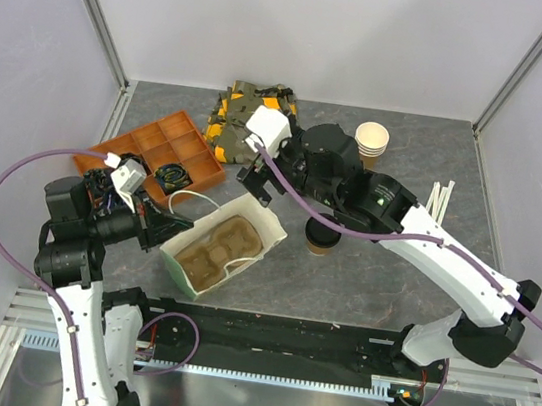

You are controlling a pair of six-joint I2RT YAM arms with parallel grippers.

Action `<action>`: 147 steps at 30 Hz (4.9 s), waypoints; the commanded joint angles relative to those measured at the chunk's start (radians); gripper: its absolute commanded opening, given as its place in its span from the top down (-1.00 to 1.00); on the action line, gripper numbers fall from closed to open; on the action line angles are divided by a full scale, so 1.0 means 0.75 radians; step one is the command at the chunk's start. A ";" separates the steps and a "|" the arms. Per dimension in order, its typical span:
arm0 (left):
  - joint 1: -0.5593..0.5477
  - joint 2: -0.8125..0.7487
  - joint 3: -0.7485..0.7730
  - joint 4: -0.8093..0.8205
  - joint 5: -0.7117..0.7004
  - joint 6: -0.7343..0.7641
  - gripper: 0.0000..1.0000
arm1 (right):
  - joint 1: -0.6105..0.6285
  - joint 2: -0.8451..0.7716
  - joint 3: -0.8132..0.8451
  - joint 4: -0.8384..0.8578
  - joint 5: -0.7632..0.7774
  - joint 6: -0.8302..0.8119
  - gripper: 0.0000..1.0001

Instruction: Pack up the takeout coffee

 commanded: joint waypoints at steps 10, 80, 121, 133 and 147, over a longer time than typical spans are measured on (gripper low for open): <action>-0.072 0.026 0.017 -0.023 -0.056 0.019 0.96 | -0.183 -0.056 -0.080 -0.066 -0.022 0.158 -0.96; -0.078 0.020 0.090 -0.152 -0.081 0.166 0.96 | -0.551 0.100 0.237 -0.747 -0.651 0.273 -0.65; -0.080 0.028 0.055 -0.124 -0.077 0.121 0.96 | -0.236 0.329 0.326 -0.626 -0.631 -0.062 -0.58; -0.082 0.014 0.125 -0.117 -0.148 0.119 0.38 | -0.236 0.341 0.295 -0.585 -0.609 -0.091 1.00; -0.080 0.216 0.624 -0.305 -0.349 0.164 -0.62 | -0.226 0.349 0.301 -0.547 -0.494 -0.060 1.00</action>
